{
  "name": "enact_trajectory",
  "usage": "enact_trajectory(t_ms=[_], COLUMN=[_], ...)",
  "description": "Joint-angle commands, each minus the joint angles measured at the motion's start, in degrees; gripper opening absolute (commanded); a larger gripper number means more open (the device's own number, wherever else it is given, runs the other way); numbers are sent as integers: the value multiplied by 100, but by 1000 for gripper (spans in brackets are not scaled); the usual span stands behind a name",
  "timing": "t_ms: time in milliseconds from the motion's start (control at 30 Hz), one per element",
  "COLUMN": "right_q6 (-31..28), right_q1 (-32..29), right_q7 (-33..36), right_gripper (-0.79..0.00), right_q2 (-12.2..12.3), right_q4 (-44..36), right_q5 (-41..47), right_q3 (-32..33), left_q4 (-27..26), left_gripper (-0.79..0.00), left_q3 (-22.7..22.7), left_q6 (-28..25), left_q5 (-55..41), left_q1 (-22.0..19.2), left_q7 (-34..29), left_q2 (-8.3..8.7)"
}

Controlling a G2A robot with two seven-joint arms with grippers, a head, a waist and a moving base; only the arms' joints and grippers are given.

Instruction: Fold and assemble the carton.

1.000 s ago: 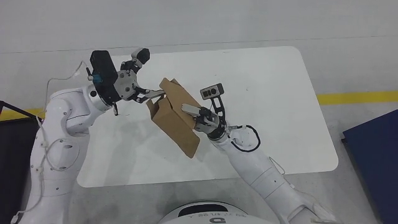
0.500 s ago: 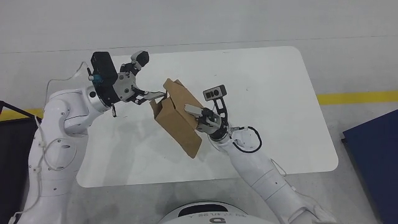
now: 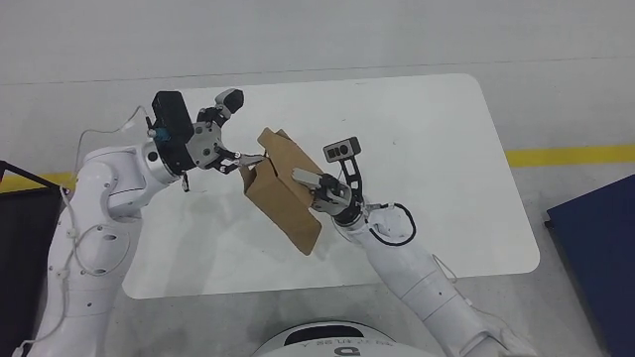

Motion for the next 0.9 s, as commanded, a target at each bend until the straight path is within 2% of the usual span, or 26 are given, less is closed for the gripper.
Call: enact_trajectory(t_ms=[0, 600, 867], right_q6=[-9, -63, -51], right_q1=[-16, -165, -268], right_q7=[-38, -636, -696], right_gripper=[-785, -785, -785], right_q2=[5, 57, 82], right_q4=[9, -53, -233], right_q5=[-34, -548, -621], right_q3=[19, 180, 210], left_q4=[-54, -486, -506], left_gripper=[0, 0, 0], left_q3=[9, -102, -129], left_q6=[0, 0, 0], left_q5=[-39, -296, -178], left_q1=[40, 534, 601], left_q7=[47, 371, 511], left_q2=[26, 312, 432])
